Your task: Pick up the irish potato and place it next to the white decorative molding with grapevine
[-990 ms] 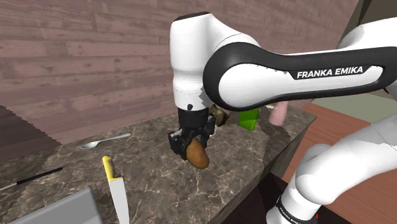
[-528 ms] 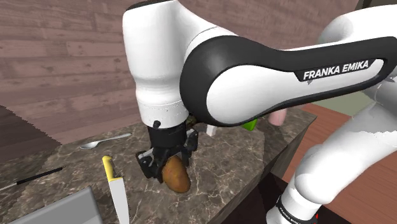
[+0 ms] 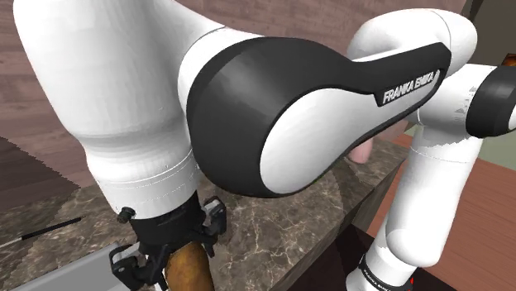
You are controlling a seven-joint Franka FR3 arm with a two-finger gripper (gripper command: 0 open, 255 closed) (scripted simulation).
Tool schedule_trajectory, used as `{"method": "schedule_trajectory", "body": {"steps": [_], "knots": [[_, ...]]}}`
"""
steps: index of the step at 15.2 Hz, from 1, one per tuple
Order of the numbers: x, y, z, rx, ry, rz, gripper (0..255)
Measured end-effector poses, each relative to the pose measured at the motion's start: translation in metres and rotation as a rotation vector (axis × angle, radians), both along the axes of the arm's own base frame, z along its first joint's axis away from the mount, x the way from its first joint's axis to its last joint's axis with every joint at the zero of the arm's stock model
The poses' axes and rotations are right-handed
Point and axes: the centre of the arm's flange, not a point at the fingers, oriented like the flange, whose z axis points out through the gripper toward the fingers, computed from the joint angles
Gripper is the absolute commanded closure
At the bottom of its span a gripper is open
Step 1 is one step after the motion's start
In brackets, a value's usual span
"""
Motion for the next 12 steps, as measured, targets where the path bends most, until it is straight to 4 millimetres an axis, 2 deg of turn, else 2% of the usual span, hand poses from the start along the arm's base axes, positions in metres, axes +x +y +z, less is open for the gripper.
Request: {"method": "schedule_trajectory", "body": {"steps": [3,12], "knots": [[-0.001,0.007,-0.011,0.000,-0.003,-0.005,255],[-0.002,0.007,-0.058,0.000,-0.003,-0.006,255]]}}
